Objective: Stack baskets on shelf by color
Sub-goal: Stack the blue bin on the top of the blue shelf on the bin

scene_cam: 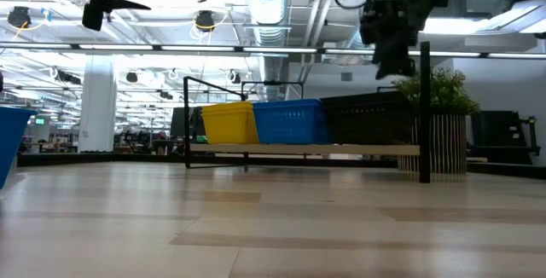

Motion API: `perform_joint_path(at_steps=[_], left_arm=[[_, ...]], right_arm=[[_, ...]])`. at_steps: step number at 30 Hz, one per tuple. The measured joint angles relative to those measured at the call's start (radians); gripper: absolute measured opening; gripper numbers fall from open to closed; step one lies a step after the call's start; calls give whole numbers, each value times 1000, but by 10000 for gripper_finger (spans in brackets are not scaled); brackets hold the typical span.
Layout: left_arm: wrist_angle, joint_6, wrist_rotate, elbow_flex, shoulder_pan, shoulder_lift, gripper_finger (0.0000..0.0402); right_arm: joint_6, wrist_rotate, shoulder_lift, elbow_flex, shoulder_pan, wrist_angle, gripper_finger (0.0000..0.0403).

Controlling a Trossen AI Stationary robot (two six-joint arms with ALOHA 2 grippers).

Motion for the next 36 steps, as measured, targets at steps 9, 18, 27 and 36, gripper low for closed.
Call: perform_joint_path(at_steps=[9,18,27,36], left_arm=[[-93,63,145,0,0,10,238],[-212,163,568,0,-2,126,238],[-336,263,659,0,-56,273,238],[-417,275,588,0,-92,286,238]], right_arm=[[67,-1,-7,107,19,2,197],[124,-6,-7,121,136,-6,197],[201,-2,-6,121,266,-6,190],[242,5,-6,121,353,14,188]])
